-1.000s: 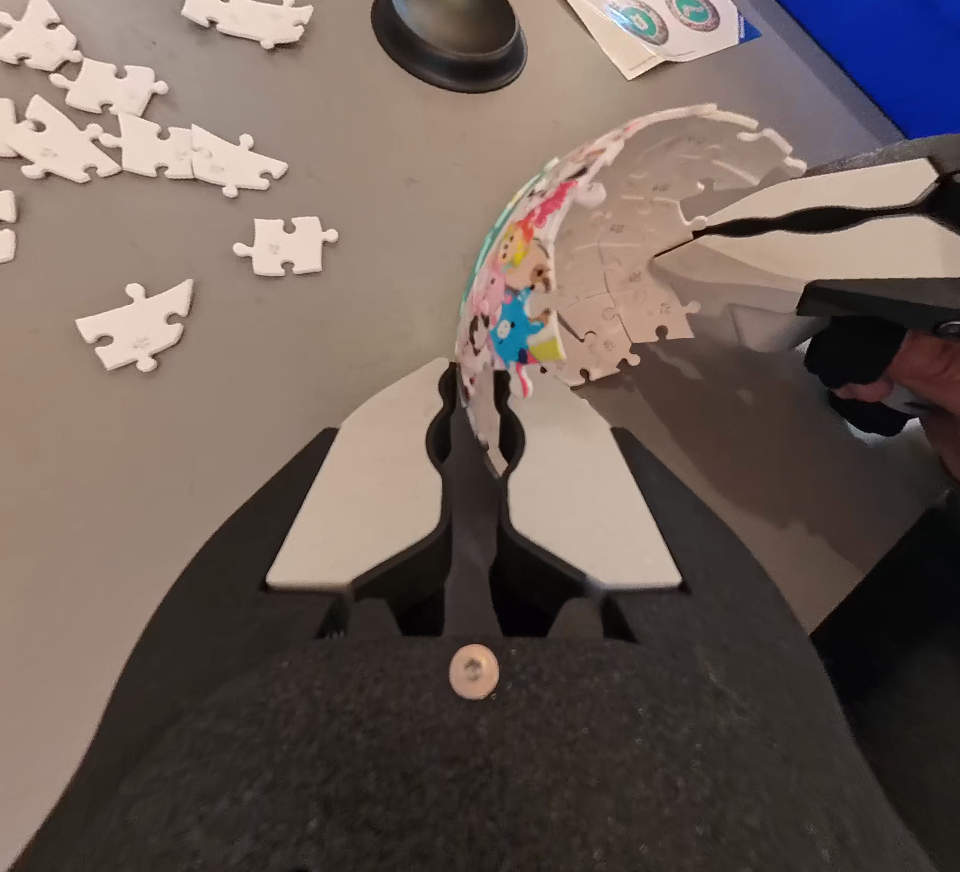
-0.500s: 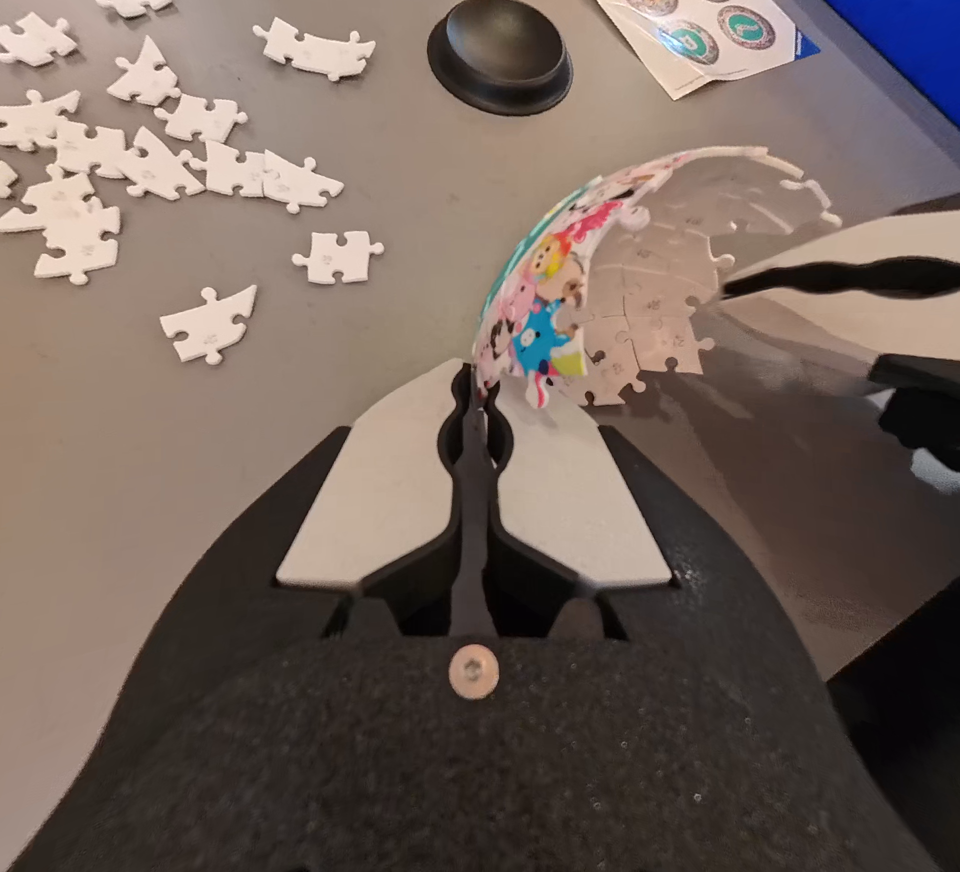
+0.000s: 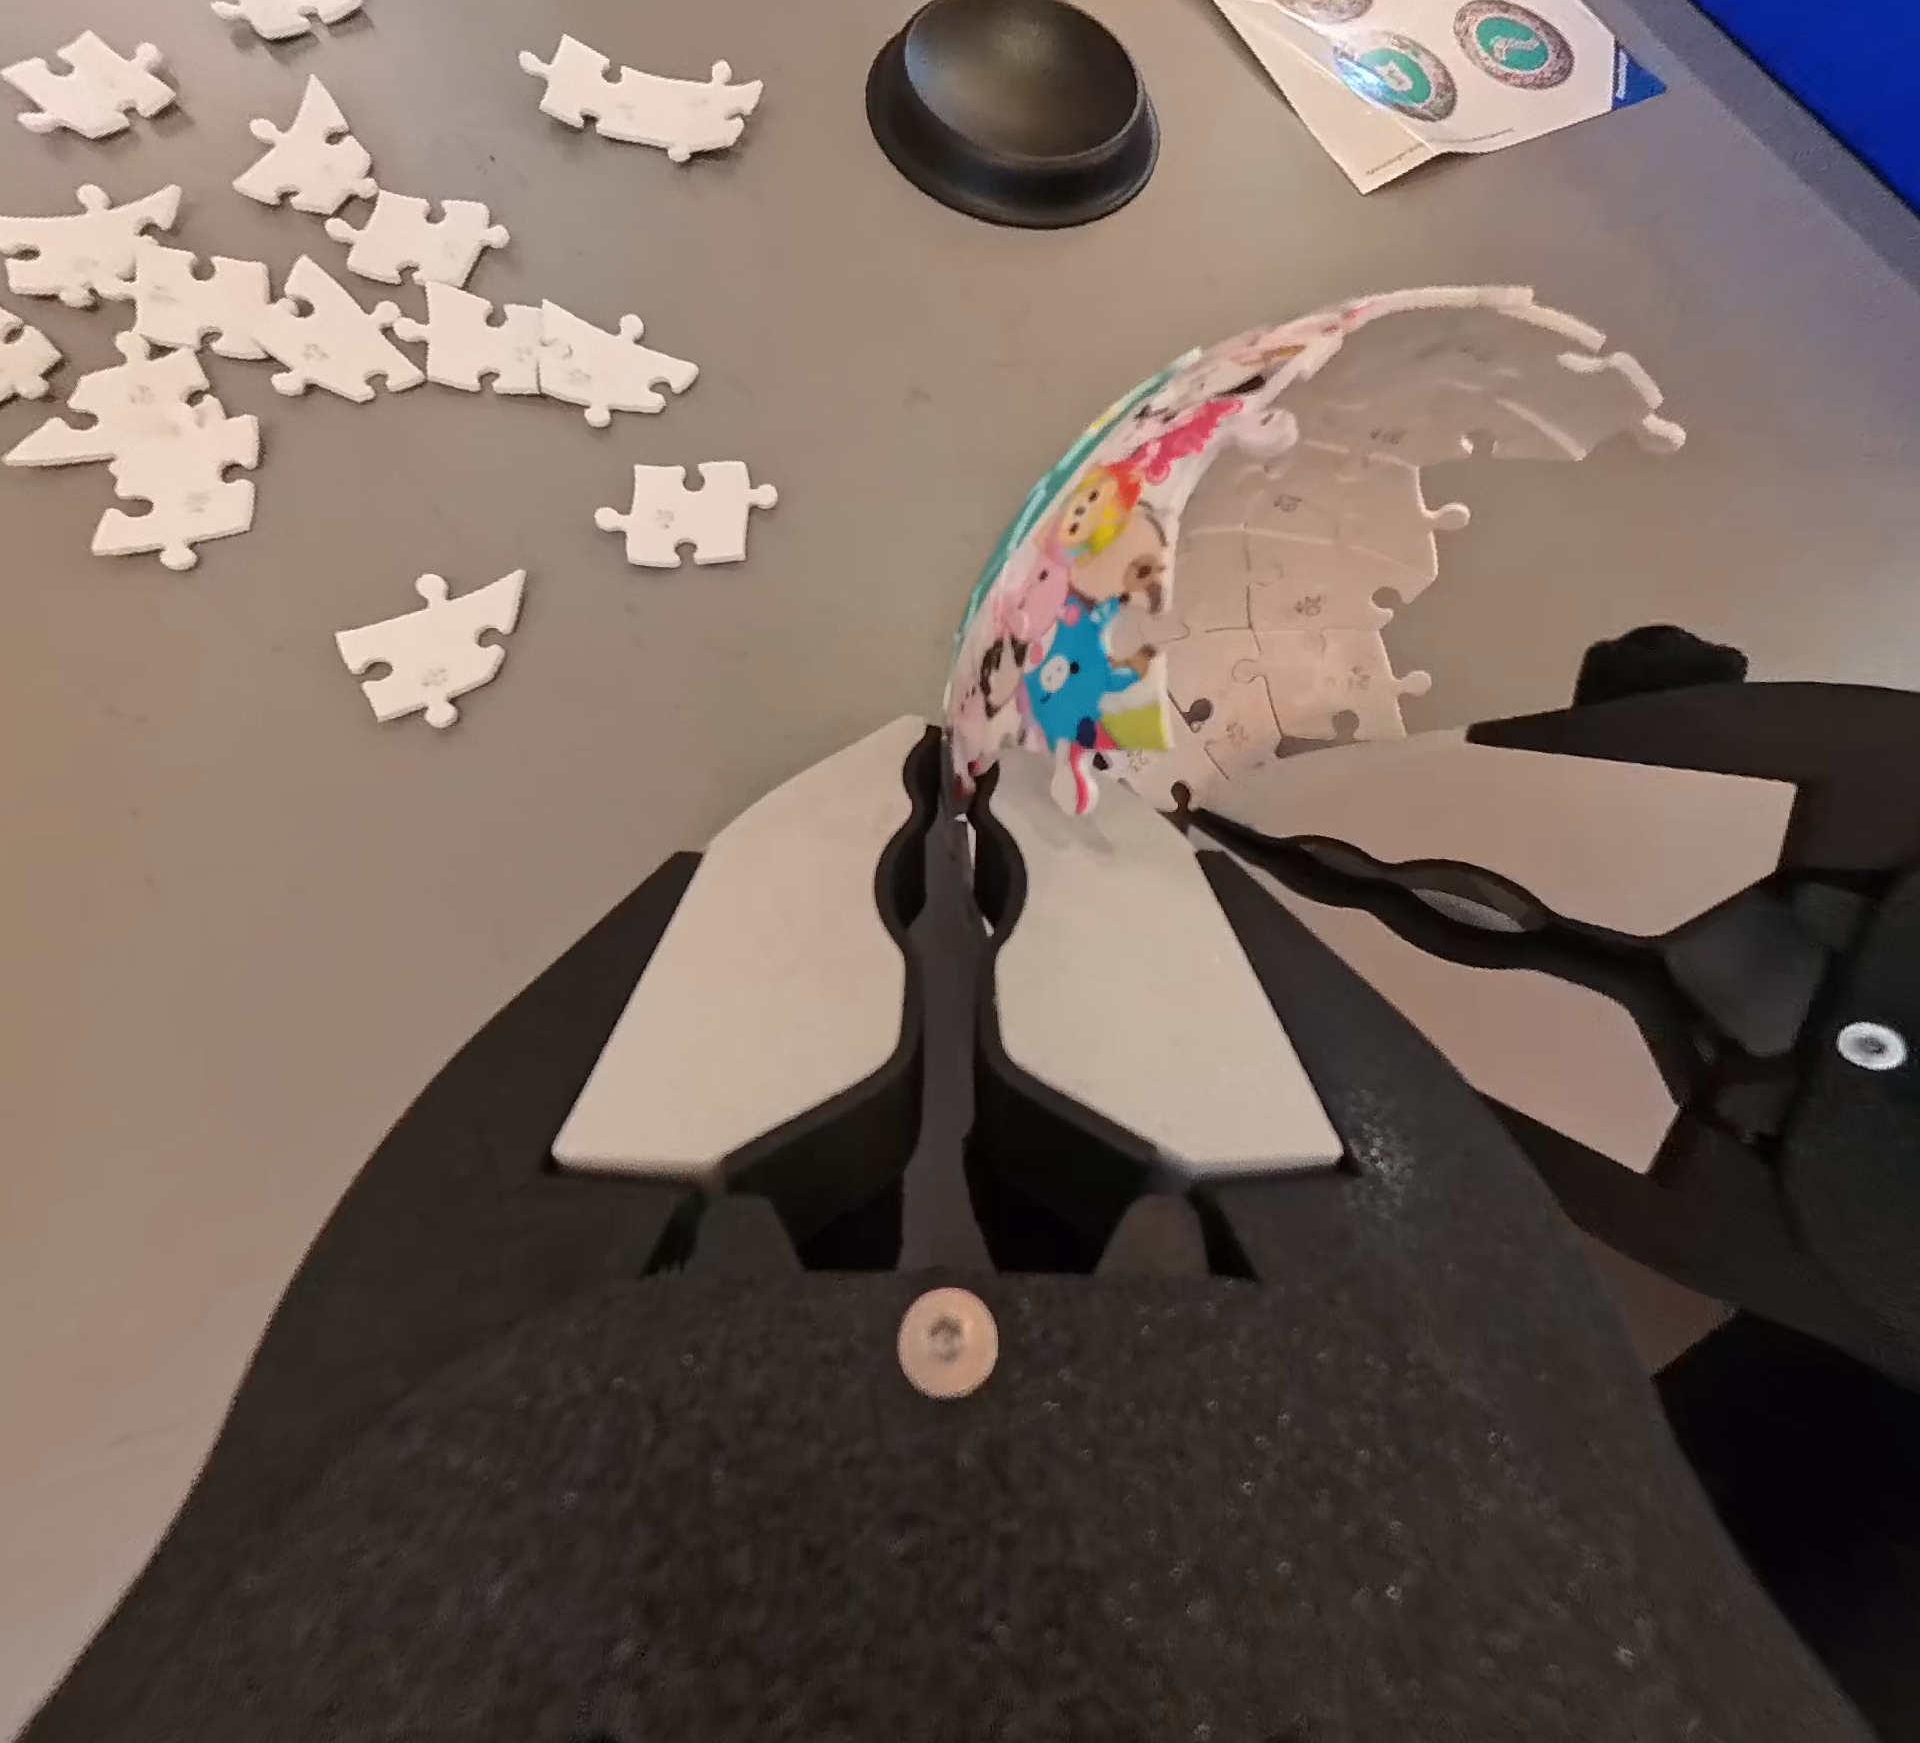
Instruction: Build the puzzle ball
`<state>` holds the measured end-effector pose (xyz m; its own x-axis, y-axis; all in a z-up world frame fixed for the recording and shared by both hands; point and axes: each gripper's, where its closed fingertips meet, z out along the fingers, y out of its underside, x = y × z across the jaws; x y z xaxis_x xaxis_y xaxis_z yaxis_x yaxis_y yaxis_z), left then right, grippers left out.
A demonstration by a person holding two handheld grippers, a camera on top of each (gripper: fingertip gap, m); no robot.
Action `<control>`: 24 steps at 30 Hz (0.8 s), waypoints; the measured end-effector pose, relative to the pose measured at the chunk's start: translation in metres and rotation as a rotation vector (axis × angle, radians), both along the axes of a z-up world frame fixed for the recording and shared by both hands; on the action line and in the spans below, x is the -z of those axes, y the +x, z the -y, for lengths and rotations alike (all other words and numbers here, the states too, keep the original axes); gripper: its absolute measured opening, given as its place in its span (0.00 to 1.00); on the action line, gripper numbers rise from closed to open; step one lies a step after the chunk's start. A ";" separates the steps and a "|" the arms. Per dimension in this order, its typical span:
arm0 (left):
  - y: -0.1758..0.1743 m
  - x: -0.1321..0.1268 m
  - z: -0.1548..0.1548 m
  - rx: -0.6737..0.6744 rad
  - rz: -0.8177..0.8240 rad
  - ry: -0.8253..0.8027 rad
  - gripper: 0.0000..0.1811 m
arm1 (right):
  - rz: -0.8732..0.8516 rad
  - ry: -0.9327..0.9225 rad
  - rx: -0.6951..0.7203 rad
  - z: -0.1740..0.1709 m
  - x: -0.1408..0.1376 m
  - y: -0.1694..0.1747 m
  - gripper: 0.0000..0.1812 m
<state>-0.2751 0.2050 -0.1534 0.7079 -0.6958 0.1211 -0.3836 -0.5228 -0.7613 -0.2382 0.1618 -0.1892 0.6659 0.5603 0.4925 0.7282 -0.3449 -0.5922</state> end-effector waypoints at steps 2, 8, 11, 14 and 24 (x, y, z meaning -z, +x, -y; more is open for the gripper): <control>0.000 -0.001 0.000 0.003 -0.003 0.007 0.01 | 0.024 0.001 0.012 -0.004 0.000 0.000 0.00; 0.002 -0.001 0.000 0.017 -0.005 0.014 0.02 | 0.086 0.005 0.022 -0.009 0.003 0.001 0.00; 0.002 -0.001 0.000 0.021 -0.007 0.012 0.02 | 0.112 0.005 0.022 -0.010 0.002 0.001 0.00; 0.003 -0.002 0.001 0.030 -0.022 0.007 0.01 | 0.144 0.007 0.003 -0.010 0.001 0.000 0.00; 0.005 0.001 0.000 0.106 -0.124 -0.124 0.01 | 0.204 0.012 -0.053 -0.005 -0.007 0.000 0.00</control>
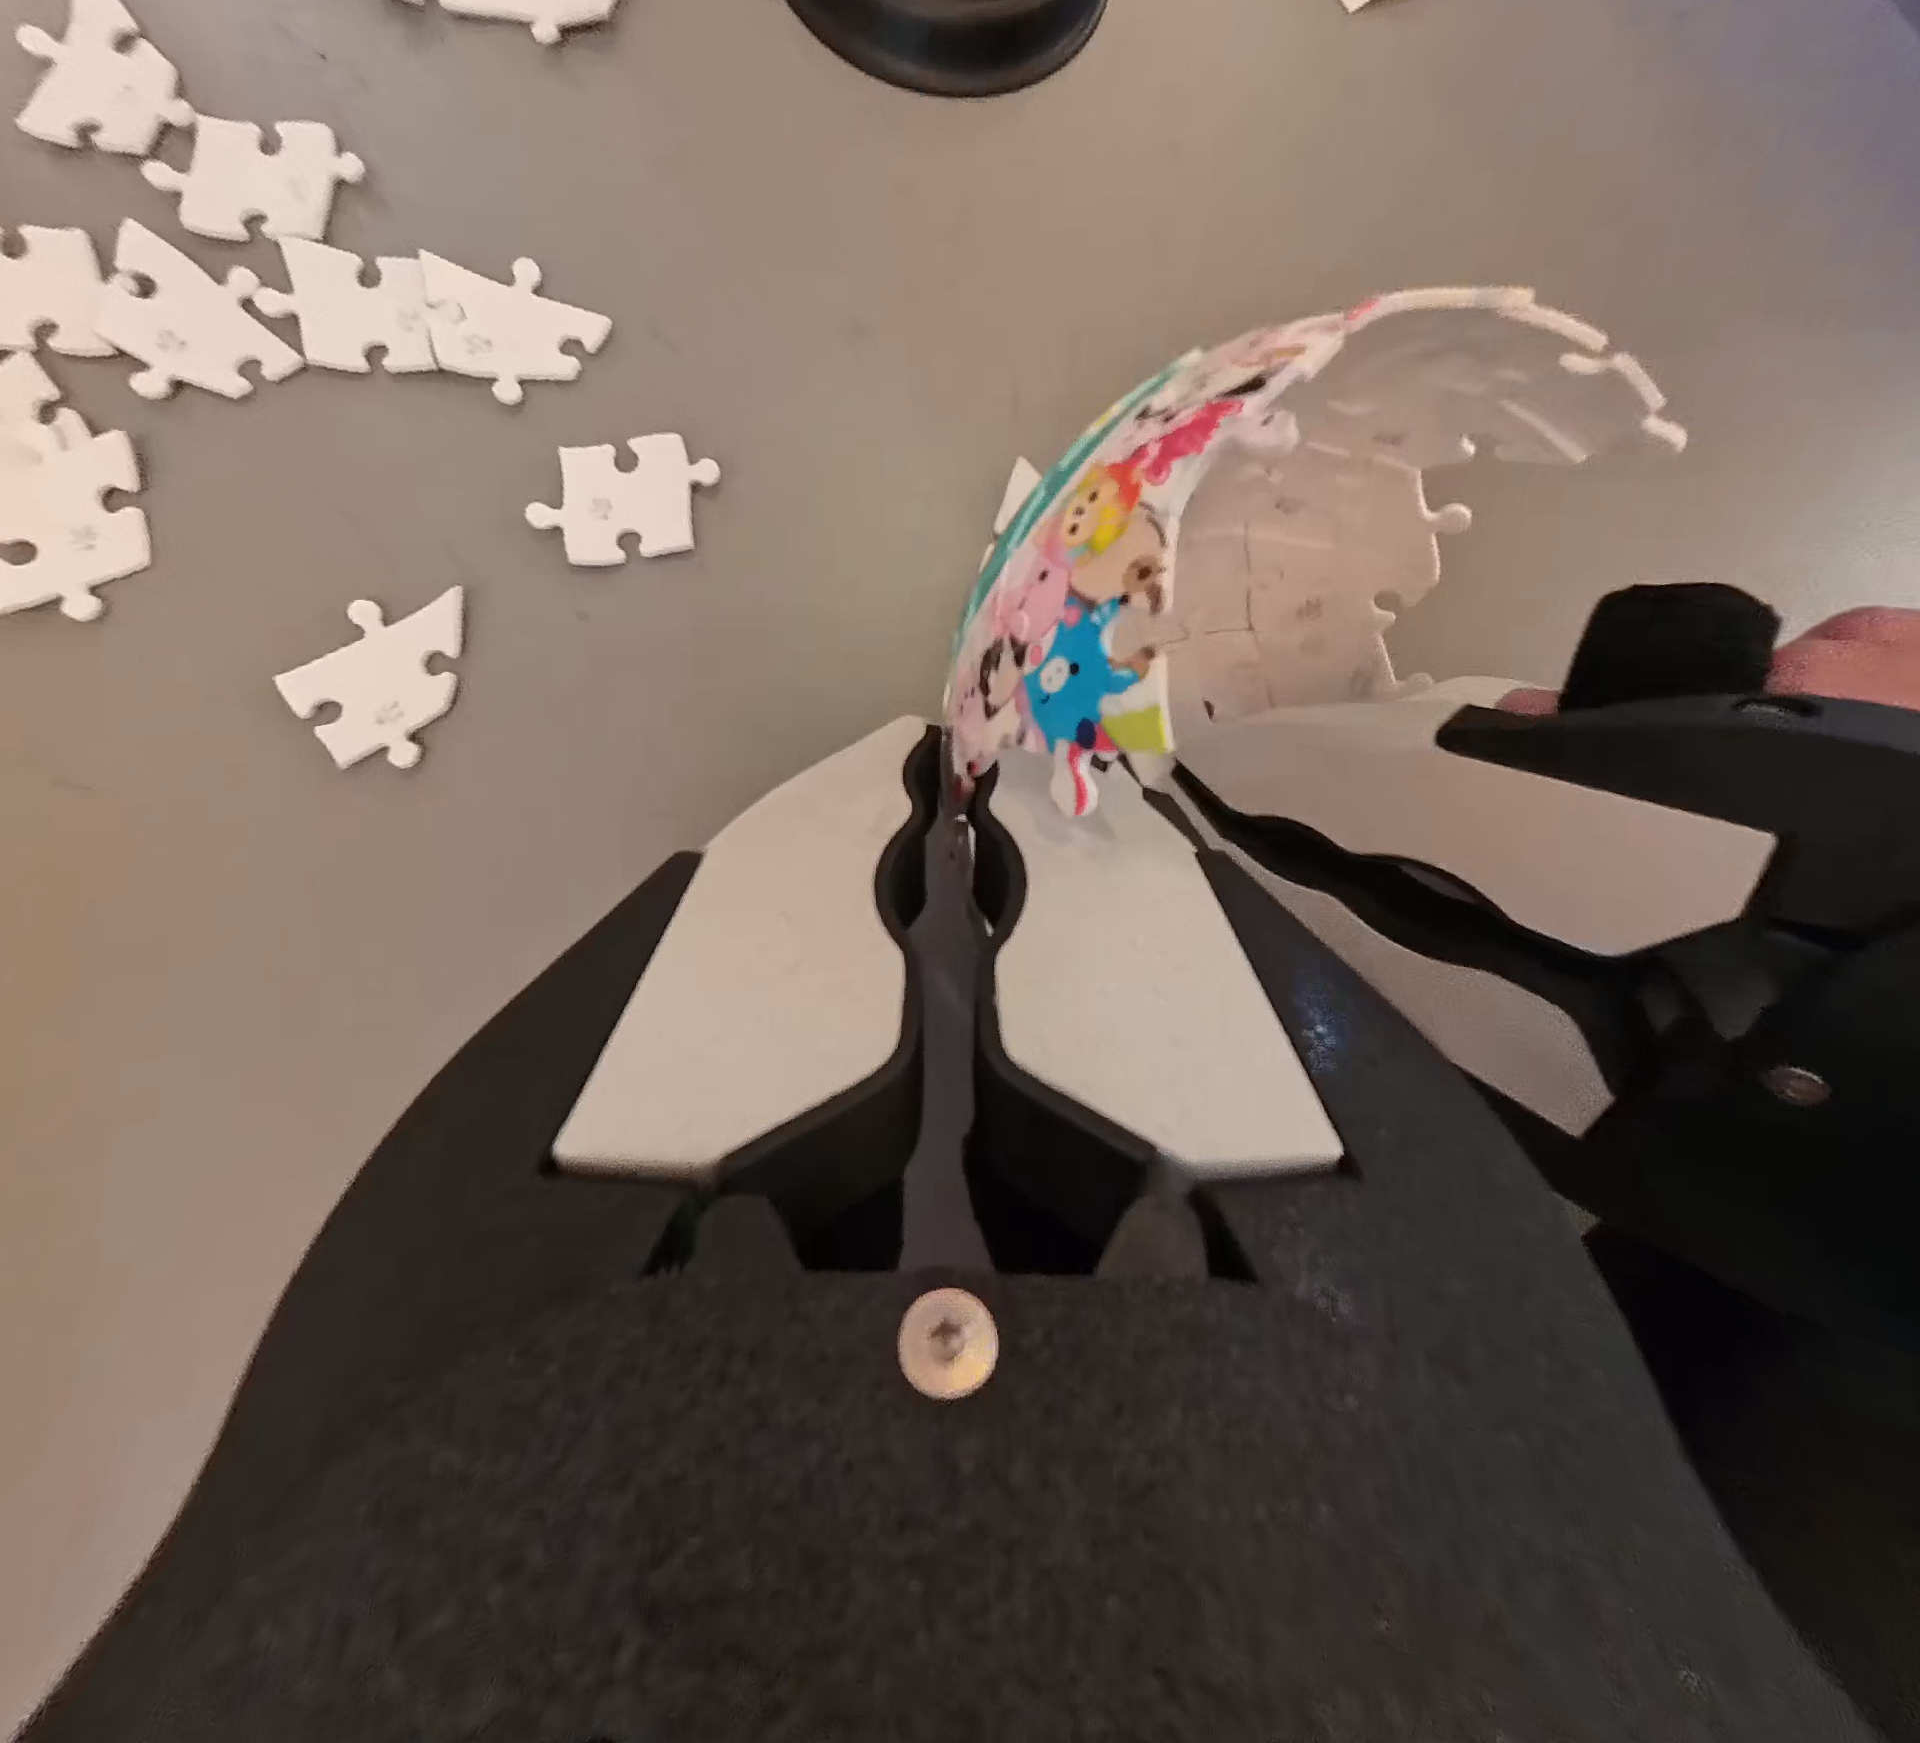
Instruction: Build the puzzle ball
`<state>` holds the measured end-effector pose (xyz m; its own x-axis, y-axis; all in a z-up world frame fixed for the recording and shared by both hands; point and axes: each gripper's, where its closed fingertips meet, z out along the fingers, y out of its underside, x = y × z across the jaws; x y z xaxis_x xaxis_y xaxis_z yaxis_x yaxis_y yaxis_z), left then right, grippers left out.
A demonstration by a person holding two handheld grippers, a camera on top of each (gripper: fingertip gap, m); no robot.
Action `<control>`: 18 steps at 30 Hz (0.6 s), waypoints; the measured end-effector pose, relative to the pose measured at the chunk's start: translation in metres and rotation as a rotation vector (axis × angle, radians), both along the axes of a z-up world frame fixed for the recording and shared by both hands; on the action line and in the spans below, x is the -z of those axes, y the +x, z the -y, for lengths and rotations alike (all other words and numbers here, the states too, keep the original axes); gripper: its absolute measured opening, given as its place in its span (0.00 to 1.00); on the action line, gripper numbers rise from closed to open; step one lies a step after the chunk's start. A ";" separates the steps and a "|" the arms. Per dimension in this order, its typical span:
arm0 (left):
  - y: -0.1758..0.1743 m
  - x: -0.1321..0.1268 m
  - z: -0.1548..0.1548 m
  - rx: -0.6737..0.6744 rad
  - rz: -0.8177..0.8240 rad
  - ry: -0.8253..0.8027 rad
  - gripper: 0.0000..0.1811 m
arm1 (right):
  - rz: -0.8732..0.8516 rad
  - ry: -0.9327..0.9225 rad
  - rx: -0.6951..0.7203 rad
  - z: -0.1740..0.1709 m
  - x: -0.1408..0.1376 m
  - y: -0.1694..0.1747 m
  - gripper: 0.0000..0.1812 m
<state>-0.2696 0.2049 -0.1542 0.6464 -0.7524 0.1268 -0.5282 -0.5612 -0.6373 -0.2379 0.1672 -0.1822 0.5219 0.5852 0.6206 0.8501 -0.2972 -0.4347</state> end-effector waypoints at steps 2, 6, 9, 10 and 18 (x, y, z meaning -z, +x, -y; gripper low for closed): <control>0.003 0.002 0.000 0.012 -0.006 -0.041 0.01 | 0.007 -0.003 -0.013 0.001 -0.003 0.000 0.00; 0.010 0.003 -0.001 0.045 -0.026 -0.123 0.01 | 0.033 -0.054 -0.020 0.005 0.002 0.007 0.00; 0.015 0.004 -0.001 0.064 -0.047 -0.165 0.01 | 0.068 -0.075 -0.025 0.006 0.008 0.014 0.00; 0.016 0.004 -0.001 0.070 -0.057 -0.172 0.01 | 0.072 -0.079 -0.028 0.006 0.008 0.015 0.00; 0.022 0.004 0.000 0.131 -0.090 -0.177 0.02 | 0.177 -0.127 -0.117 0.018 -0.011 0.018 0.00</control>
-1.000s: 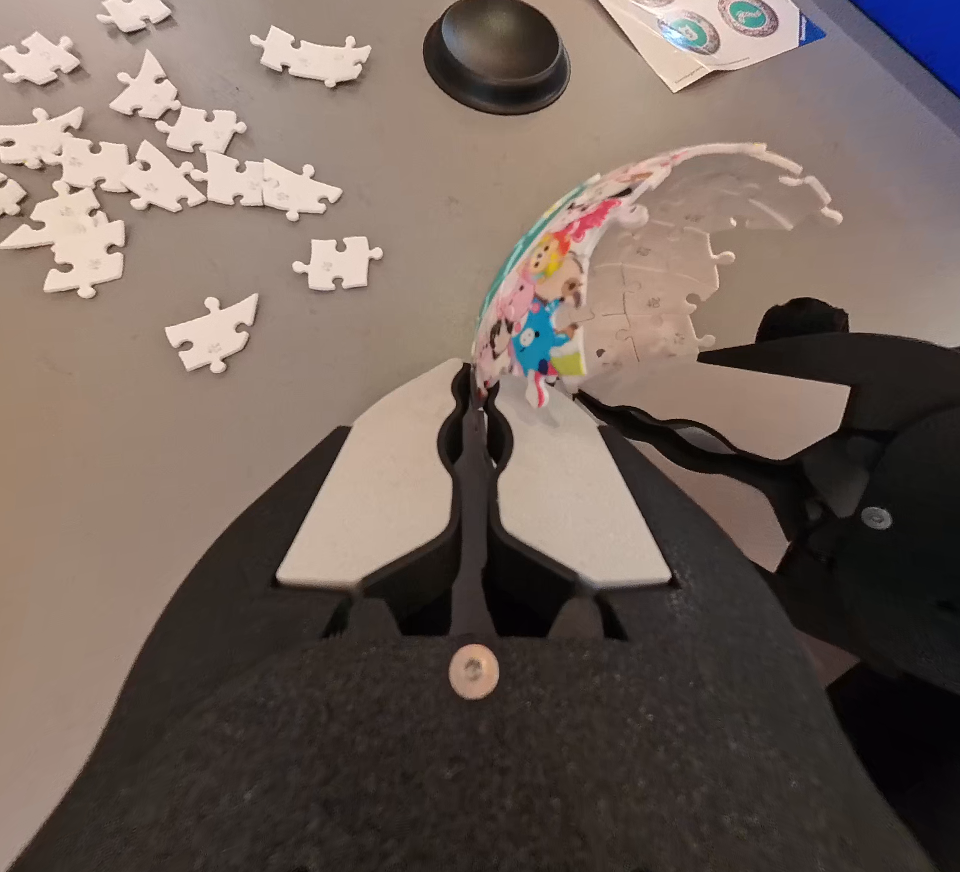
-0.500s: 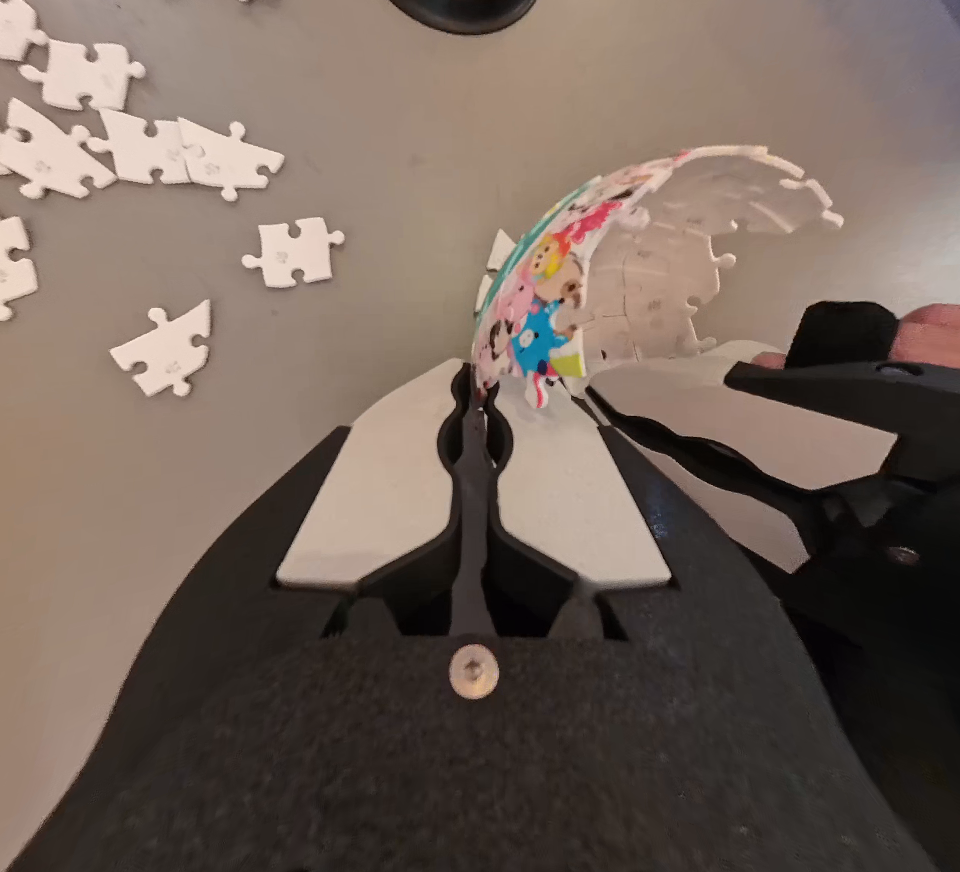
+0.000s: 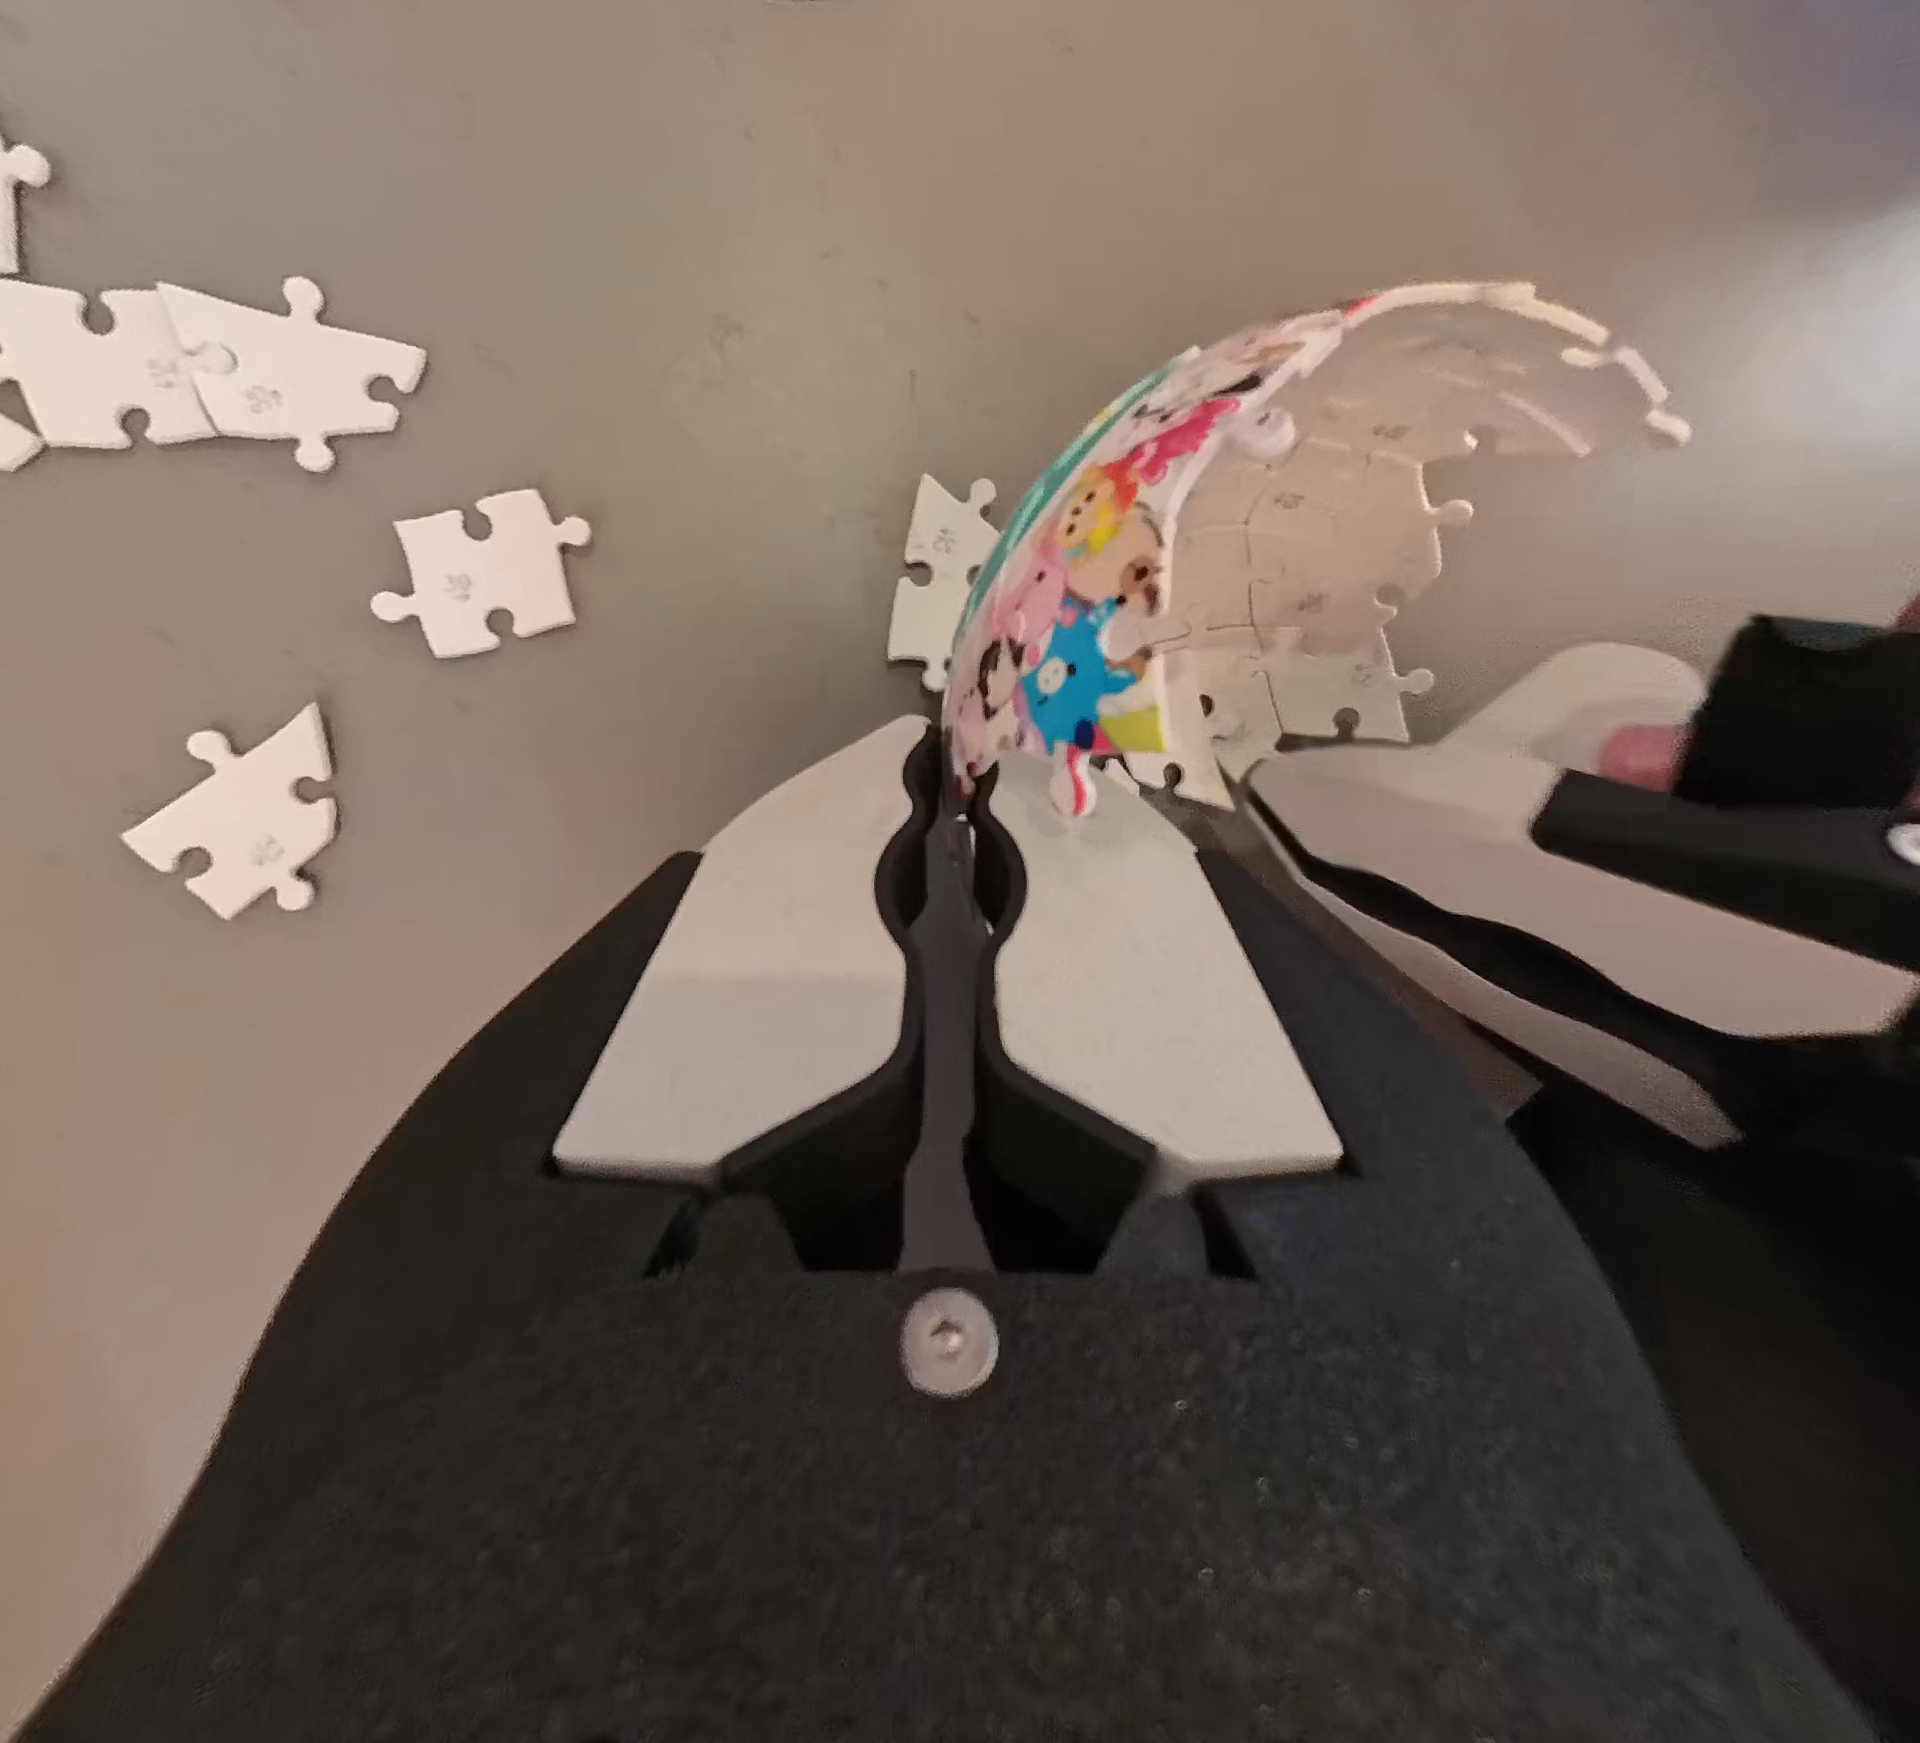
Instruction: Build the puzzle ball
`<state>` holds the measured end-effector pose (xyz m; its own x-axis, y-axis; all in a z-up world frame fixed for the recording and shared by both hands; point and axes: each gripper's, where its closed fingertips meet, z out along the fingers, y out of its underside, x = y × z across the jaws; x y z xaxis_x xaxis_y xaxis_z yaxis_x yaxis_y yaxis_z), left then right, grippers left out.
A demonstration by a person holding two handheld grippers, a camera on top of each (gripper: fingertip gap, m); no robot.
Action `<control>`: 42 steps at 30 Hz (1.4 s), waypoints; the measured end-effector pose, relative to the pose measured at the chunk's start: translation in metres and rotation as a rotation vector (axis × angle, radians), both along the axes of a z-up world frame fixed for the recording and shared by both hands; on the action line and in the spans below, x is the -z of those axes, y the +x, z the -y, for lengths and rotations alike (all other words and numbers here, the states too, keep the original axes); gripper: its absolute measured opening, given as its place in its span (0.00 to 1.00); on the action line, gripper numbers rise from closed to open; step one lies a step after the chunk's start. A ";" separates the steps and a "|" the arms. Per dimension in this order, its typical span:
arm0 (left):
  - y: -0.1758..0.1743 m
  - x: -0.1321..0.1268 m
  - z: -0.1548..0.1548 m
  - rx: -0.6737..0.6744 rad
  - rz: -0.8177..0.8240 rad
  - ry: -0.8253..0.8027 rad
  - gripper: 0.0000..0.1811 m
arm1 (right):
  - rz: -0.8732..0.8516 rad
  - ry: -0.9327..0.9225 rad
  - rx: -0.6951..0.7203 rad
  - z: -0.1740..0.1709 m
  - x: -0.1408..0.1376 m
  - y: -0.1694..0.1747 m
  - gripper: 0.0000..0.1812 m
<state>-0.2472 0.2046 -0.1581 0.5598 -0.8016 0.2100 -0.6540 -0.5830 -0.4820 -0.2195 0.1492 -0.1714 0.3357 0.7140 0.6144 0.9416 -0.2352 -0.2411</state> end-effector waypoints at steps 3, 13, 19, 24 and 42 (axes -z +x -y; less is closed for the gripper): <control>0.001 0.000 0.002 0.030 -0.008 -0.014 0.01 | 0.010 -0.017 -0.077 0.008 -0.012 -0.002 0.00; 0.002 0.000 0.002 0.043 0.000 -0.012 0.01 | -0.059 -0.156 0.101 -0.008 0.019 0.015 0.00; 0.000 0.002 0.000 0.043 0.009 -0.020 0.01 | 0.025 -0.106 0.029 -0.012 0.016 0.009 0.00; 0.000 0.002 0.001 0.066 0.007 -0.028 0.01 | 0.043 -0.103 0.021 -0.013 0.009 0.009 0.00; 0.002 0.003 -0.001 0.085 -0.006 -0.050 0.01 | 0.121 -0.107 -0.110 0.008 0.016 0.001 0.00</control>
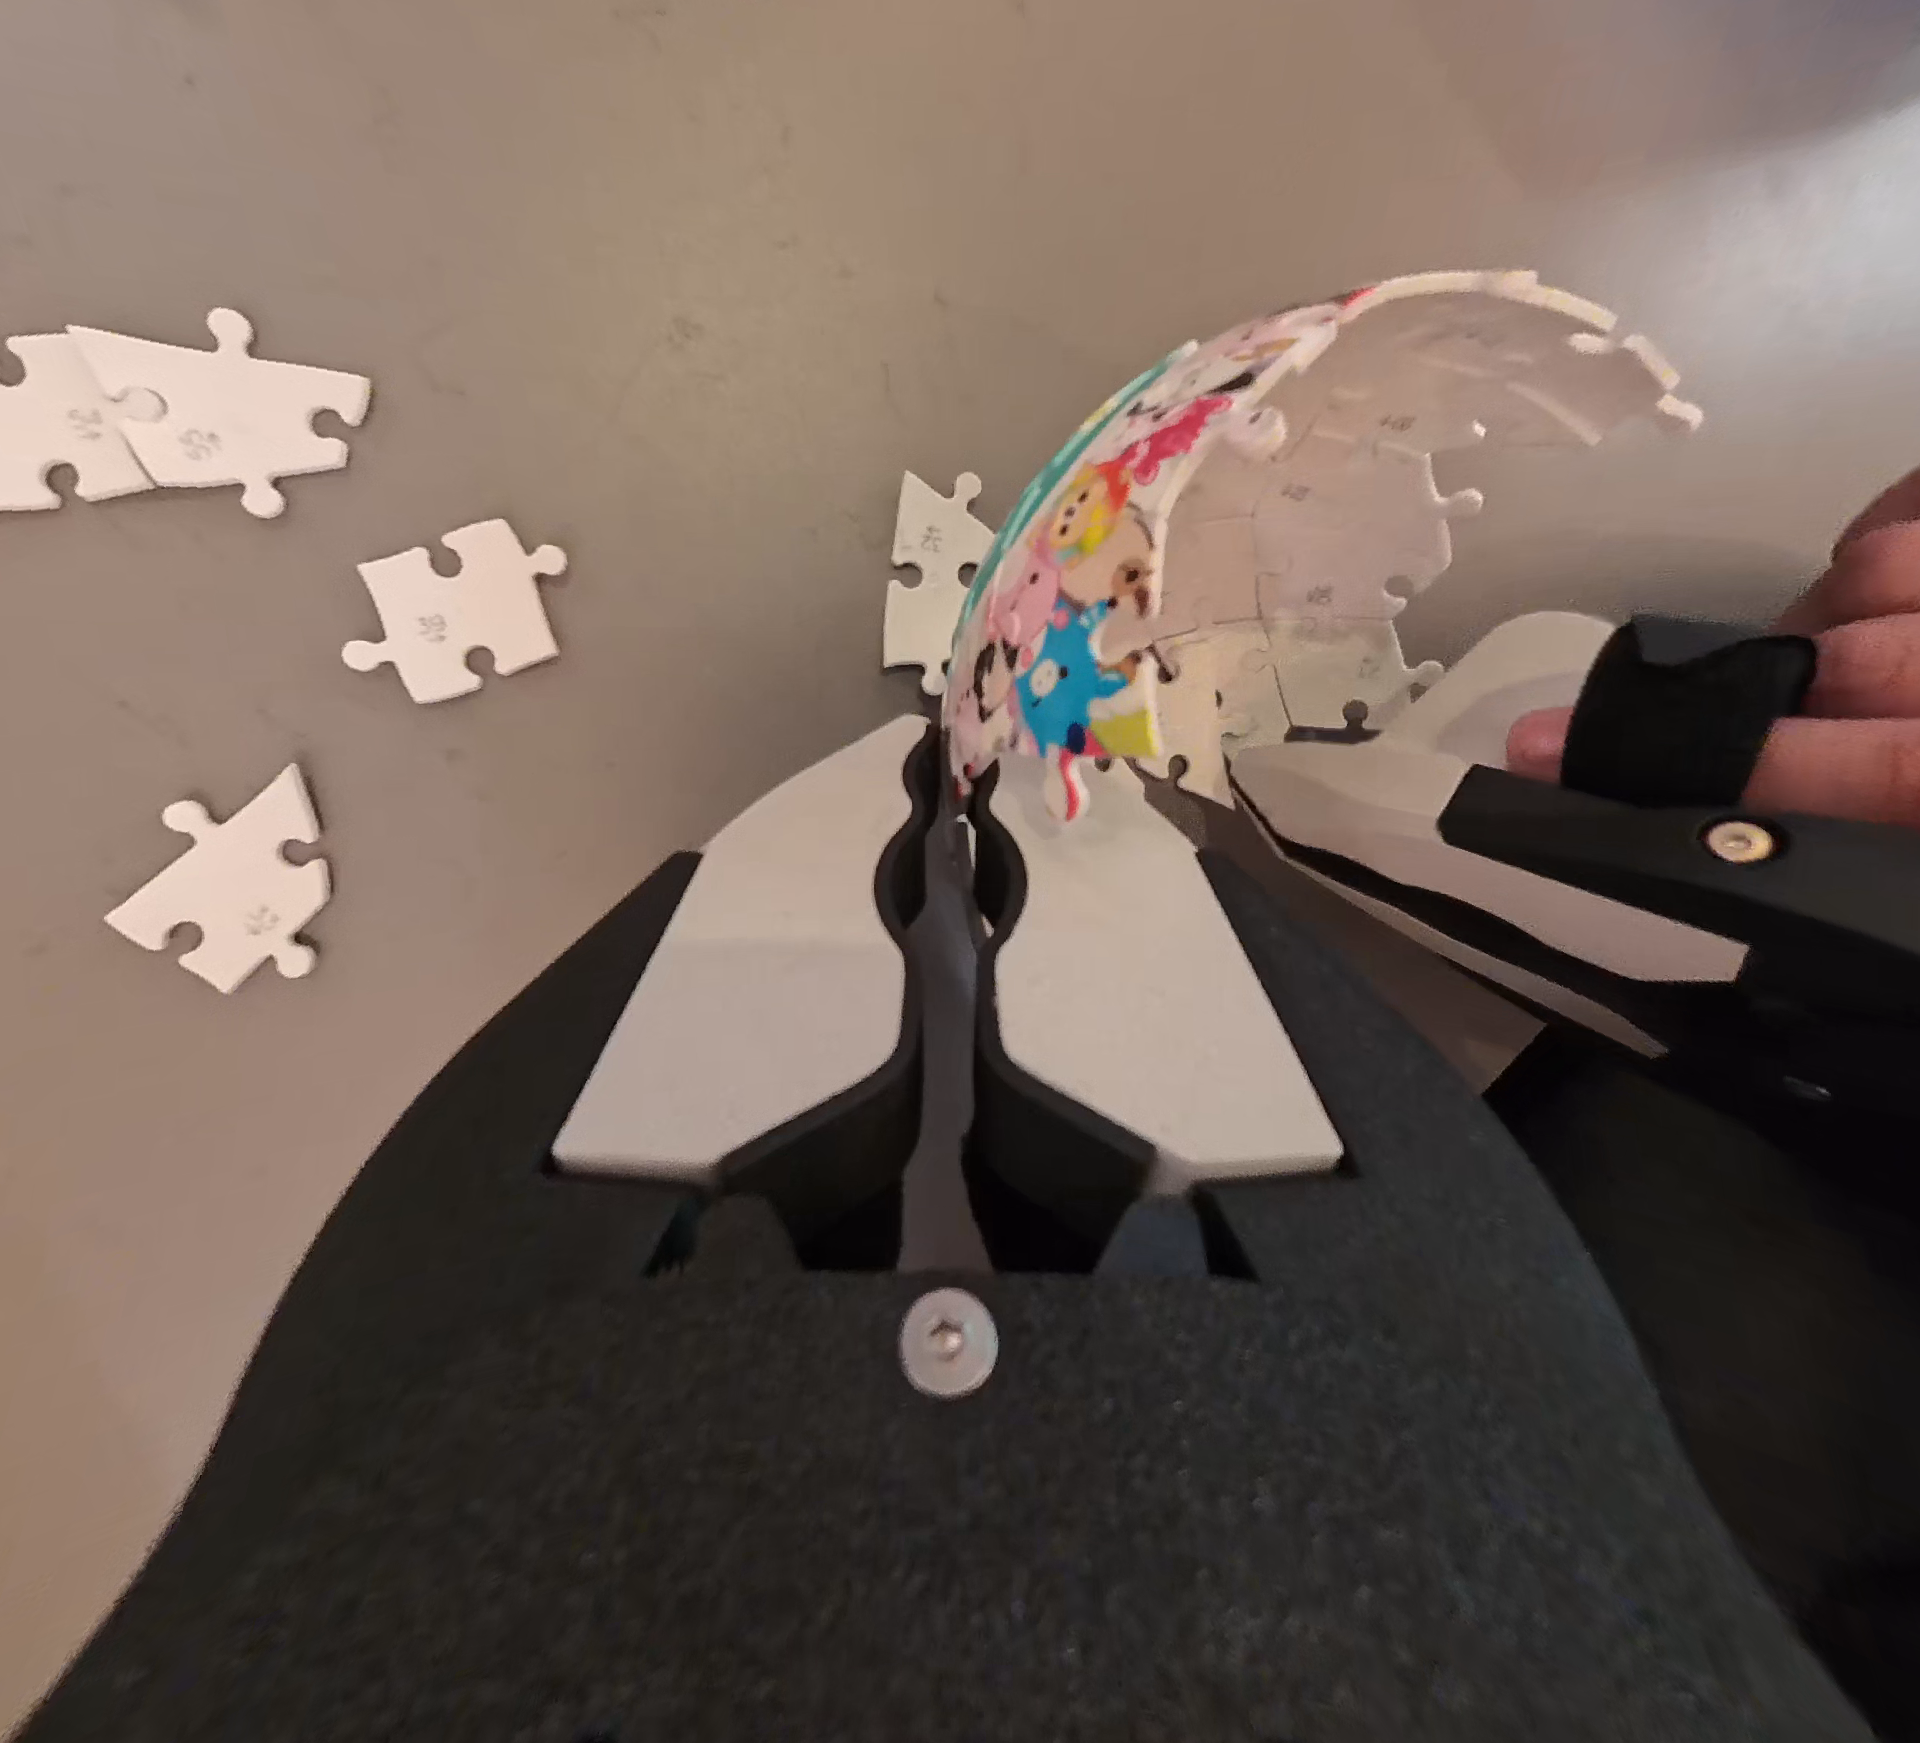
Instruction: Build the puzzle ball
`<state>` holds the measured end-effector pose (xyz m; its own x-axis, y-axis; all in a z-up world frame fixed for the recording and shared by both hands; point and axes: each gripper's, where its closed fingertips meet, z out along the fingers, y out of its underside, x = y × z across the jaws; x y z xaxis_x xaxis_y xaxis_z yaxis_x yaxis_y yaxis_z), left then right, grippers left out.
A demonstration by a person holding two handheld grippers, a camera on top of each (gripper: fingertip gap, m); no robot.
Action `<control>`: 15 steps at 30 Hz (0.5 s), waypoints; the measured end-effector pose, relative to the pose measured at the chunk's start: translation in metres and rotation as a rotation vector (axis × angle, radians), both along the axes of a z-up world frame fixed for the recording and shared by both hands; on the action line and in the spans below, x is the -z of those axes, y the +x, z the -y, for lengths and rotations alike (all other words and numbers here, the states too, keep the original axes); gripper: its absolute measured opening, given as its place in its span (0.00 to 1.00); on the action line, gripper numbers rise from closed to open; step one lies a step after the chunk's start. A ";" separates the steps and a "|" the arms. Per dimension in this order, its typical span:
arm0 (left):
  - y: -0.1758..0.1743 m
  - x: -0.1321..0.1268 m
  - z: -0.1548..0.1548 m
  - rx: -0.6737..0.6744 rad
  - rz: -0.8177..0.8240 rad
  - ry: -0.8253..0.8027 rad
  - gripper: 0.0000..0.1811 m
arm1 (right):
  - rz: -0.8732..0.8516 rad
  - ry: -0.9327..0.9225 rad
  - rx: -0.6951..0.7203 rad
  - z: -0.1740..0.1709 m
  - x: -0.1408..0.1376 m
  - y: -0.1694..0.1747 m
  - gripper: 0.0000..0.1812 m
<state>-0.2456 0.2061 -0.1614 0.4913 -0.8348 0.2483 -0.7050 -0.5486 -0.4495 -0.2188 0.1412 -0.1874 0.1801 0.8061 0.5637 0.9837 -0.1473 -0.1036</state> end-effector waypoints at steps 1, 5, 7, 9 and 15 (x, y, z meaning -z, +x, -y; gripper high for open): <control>0.000 0.000 0.000 0.000 0.002 -0.002 0.01 | 0.000 -0.009 -0.005 0.002 0.002 -0.001 0.00; 0.000 0.001 0.000 0.002 0.002 -0.010 0.02 | 0.037 0.015 -0.028 0.001 0.006 -0.001 0.00; -0.001 0.001 0.000 0.003 0.000 -0.012 0.02 | 0.040 0.010 -0.023 0.001 0.006 0.002 0.00; -0.001 0.002 0.000 0.002 0.002 -0.012 0.02 | 0.029 0.022 -0.024 0.001 0.001 0.000 0.00; -0.001 0.002 0.000 0.003 0.001 -0.014 0.02 | -0.004 0.097 -0.050 -0.005 -0.001 -0.018 0.00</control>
<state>-0.2462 0.2064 -0.1637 0.4883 -0.8328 0.2610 -0.7062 -0.5527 -0.4425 -0.2366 0.1459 -0.1863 0.1435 0.7559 0.6388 0.9891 -0.0871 -0.1190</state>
